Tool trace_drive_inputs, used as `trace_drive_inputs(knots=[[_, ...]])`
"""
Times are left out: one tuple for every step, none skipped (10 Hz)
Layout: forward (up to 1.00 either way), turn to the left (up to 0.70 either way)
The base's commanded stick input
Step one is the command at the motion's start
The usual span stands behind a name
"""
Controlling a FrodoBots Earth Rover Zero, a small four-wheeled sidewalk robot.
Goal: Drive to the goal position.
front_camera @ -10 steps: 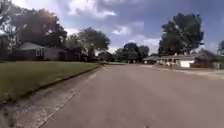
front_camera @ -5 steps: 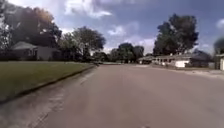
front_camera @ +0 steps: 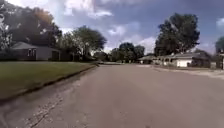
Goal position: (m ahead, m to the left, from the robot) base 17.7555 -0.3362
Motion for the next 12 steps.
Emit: trace_drive_inputs(knots=[[1.0, 0.0], [1.0, 0.0], [1.0, 0.0], [1.0, 0.0], [1.0, 0.0], [1.0, 0.0], [1.0, 0.0], [1.0, 0.0], [1.0, 0.0], [1.0, 0.0], [1.0, 0.0], [1.0, 0.0]])
